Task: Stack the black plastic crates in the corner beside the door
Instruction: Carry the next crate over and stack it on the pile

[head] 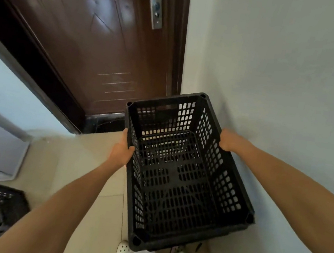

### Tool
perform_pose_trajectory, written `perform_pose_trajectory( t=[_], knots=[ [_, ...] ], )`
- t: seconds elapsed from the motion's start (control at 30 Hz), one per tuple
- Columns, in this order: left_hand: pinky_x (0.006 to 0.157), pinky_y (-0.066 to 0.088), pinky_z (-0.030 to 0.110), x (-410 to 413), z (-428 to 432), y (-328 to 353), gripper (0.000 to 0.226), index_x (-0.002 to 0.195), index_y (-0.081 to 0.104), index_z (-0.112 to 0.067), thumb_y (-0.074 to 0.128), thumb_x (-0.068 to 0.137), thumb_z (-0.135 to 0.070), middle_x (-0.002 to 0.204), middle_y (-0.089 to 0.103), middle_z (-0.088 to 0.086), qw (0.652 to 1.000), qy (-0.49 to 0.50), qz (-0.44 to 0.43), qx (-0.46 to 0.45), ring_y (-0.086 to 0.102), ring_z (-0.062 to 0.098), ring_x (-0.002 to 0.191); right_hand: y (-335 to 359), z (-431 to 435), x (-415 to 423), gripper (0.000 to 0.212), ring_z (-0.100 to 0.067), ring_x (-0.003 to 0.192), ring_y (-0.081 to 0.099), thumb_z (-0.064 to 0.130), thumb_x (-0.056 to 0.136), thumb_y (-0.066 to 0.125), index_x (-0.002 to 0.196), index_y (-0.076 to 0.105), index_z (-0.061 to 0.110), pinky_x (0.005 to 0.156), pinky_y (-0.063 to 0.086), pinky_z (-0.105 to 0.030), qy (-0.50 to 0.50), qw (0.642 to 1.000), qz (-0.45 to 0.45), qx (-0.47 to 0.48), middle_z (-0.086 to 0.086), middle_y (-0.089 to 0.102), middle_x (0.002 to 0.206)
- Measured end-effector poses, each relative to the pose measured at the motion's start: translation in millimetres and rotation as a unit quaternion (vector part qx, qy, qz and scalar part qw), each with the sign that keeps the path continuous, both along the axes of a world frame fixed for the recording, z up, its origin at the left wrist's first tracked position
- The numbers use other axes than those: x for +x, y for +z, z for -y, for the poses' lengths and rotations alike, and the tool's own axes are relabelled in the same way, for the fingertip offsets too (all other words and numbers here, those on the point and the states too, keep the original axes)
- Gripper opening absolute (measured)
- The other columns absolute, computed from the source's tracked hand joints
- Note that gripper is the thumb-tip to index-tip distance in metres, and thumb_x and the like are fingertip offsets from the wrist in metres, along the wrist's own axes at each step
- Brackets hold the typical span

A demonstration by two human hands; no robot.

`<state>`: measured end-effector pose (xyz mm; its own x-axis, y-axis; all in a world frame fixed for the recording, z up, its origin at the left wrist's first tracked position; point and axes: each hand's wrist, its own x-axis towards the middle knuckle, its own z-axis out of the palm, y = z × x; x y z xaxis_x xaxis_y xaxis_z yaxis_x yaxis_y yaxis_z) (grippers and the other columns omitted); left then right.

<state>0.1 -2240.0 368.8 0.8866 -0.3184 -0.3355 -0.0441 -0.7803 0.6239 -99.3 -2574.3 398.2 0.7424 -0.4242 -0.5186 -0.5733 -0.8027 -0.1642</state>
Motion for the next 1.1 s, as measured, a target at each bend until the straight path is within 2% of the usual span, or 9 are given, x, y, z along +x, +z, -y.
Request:
perform_pose_trajectory(
  t=[0.1, 0.27, 0.5, 0.67, 0.73, 0.87, 1.0, 1.1],
  knots=[
    [0.077, 0.049, 0.033, -14, -6, 0, 0.073, 0.158, 0.008, -0.021, 0.047, 0.098, -0.007, 0.119, 0.065, 0.021, 1.000, 0.019, 0.006, -0.007, 0.066, 0.037, 0.100, -3, -4, 0, 0.033, -0.033, 0.110, 0.058, 0.011, 0.096, 0.048, 0.124, 0.057, -0.003, 0.094, 0.047, -0.036, 0.028, 1.000, -0.004, 0.007, -0.020, 0.059, 0.124],
    [0.076, 0.048, 0.033, -28, -14, 0, 0.070, 0.158, 0.010, -0.019, 0.048, 0.099, -0.010, 0.118, 0.065, 0.022, 0.999, 0.035, 0.016, -0.002, 0.065, 0.037, 0.100, -9, -8, -4, 0.032, -0.033, 0.109, 0.059, 0.008, 0.096, 0.045, 0.125, 0.057, -0.001, 0.099, 0.046, -0.040, 0.034, 0.999, -0.014, 0.000, -0.020, 0.060, 0.123],
    [0.077, 0.051, 0.033, -38, -20, -2, 0.068, 0.158, 0.008, -0.021, 0.045, 0.101, -0.010, 0.114, 0.066, 0.019, 0.999, 0.041, 0.002, -0.019, 0.066, 0.030, 0.094, -19, -15, -15, 0.033, -0.033, 0.109, 0.060, 0.005, 0.097, 0.044, 0.126, 0.054, -0.003, 0.094, 0.048, -0.038, 0.029, 1.000, -0.008, -0.008, -0.021, 0.060, 0.122],
    [0.076, 0.049, 0.031, -38, -25, -1, 0.067, 0.157, 0.008, -0.021, 0.045, 0.101, -0.011, 0.119, 0.065, 0.018, 0.999, 0.027, -0.009, -0.024, 0.061, 0.022, 0.090, -23, -16, -16, 0.028, -0.032, 0.104, 0.062, 0.005, 0.095, 0.047, 0.119, 0.060, -0.002, 0.095, 0.050, -0.041, 0.029, 0.999, -0.017, -0.020, -0.019, 0.063, 0.116],
    [0.079, 0.050, 0.033, -38, -27, -2, 0.068, 0.158, 0.006, -0.021, 0.044, 0.102, -0.011, 0.121, 0.064, 0.019, 0.999, 0.027, -0.015, -0.029, 0.063, 0.025, 0.094, -23, -17, -15, 0.029, -0.033, 0.104, 0.062, 0.005, 0.094, 0.048, 0.120, 0.060, -0.003, 0.094, 0.050, -0.042, 0.031, 0.999, -0.010, -0.024, -0.020, 0.063, 0.116],
    [0.087, 0.053, 0.041, -34, -30, -2, 0.070, 0.158, 0.000, -0.020, 0.042, 0.102, -0.011, 0.120, 0.064, 0.019, 1.000, 0.001, -0.027, -0.012, 0.065, 0.032, 0.103, -24, -17, -16, 0.028, -0.031, 0.099, 0.063, 0.009, 0.095, 0.047, 0.118, 0.060, -0.001, 0.089, 0.053, -0.040, 0.032, 0.999, 0.005, -0.035, -0.018, 0.064, 0.110],
    [0.084, 0.054, 0.038, -28, -35, 1, 0.072, 0.157, 0.000, -0.021, 0.044, 0.102, -0.009, 0.123, 0.063, 0.019, 0.999, -0.023, -0.043, -0.022, 0.066, 0.032, 0.104, -23, -20, -19, 0.026, -0.027, 0.092, 0.062, 0.010, 0.095, 0.045, 0.116, 0.058, 0.002, 0.073, 0.051, -0.033, 0.029, 0.999, 0.007, -0.046, -0.015, 0.063, 0.105],
    [0.084, 0.053, 0.038, -27, -33, 1, 0.073, 0.157, -0.002, -0.022, 0.044, 0.102, -0.012, 0.122, 0.064, 0.020, 0.998, -0.034, -0.047, -0.011, 0.065, 0.032, 0.103, -22, -17, -20, 0.026, -0.027, 0.093, 0.062, 0.010, 0.095, 0.046, 0.117, 0.058, 0.003, 0.076, 0.053, -0.035, 0.021, 0.998, -0.006, -0.056, -0.013, 0.063, 0.106]
  ],
)
